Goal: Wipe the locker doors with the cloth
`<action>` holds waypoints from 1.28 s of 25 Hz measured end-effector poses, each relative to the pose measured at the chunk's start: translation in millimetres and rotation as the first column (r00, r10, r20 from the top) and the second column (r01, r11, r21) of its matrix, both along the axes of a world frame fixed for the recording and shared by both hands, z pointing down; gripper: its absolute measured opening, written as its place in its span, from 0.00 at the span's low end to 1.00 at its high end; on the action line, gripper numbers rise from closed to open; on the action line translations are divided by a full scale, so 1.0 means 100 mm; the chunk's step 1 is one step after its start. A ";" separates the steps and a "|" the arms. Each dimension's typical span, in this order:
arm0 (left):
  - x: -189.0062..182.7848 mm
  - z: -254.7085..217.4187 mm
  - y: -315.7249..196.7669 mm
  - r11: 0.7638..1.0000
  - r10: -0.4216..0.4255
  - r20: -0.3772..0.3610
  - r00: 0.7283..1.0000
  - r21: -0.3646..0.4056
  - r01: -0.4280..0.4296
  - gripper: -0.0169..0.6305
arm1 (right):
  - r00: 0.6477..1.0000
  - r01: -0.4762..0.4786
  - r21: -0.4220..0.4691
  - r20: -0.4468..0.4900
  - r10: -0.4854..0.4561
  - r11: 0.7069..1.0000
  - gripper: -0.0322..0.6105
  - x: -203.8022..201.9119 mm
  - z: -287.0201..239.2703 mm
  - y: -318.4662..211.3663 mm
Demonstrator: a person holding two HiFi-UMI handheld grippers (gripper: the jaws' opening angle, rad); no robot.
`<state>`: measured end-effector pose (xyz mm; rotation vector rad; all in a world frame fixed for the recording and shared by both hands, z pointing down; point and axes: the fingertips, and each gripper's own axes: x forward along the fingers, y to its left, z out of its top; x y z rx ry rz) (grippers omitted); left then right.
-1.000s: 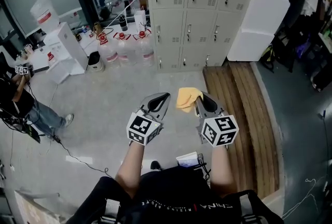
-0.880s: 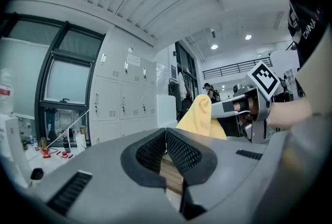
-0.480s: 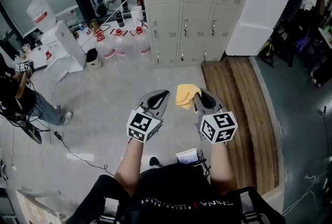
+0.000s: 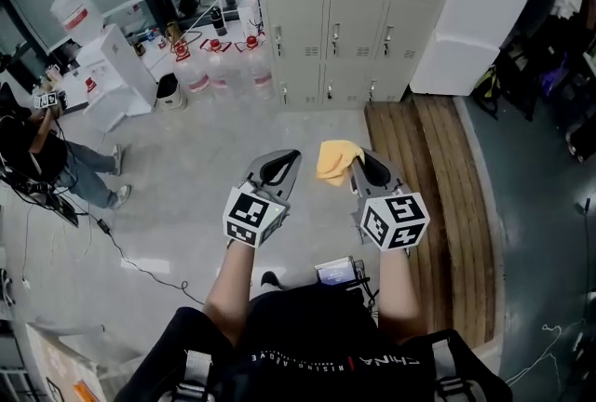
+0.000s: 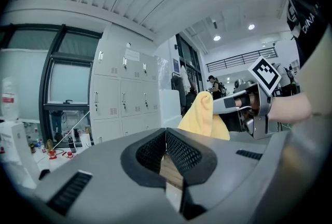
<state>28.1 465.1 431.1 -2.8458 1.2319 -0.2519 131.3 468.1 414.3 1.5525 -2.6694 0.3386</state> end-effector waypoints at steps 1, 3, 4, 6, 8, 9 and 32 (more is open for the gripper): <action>0.03 0.01 -0.01 1.000 -0.009 -0.004 1.000 -0.001 0.009 0.06 | 1.000 0.001 -0.001 0.006 -0.001 1.000 0.13 0.05 0.02 -0.02; 0.07 0.05 -0.01 1.000 -0.028 -0.011 1.000 -0.006 0.028 0.06 | 1.000 0.007 -0.008 0.021 -0.007 1.000 0.13 0.12 0.07 -0.05; 0.08 0.08 -0.01 0.999 -0.037 -0.012 0.999 -0.010 0.036 0.06 | 0.999 0.012 -0.013 0.030 -0.011 1.000 0.13 0.15 0.10 -0.08; 0.06 0.13 -0.03 0.998 -0.054 -0.007 0.999 -0.017 0.054 0.06 | 0.999 0.020 -0.024 0.044 -0.019 1.000 0.13 0.17 0.14 -0.13; 0.03 0.15 -0.09 0.998 -0.065 -0.013 0.998 -0.018 0.065 0.06 | 0.999 0.028 -0.030 0.046 -0.026 0.999 0.13 0.17 0.18 -0.19; 0.02 0.15 -0.13 0.998 -0.065 -0.020 0.998 -0.015 0.065 0.06 | 0.999 0.030 -0.030 0.044 -0.029 0.999 0.13 0.15 0.19 -0.24; -0.70 0.04 -2.94 0.998 0.057 -0.032 0.998 0.004 -0.057 0.06 | 0.995 -0.100 -0.011 0.007 0.100 0.995 0.13 -0.62 0.07 -2.78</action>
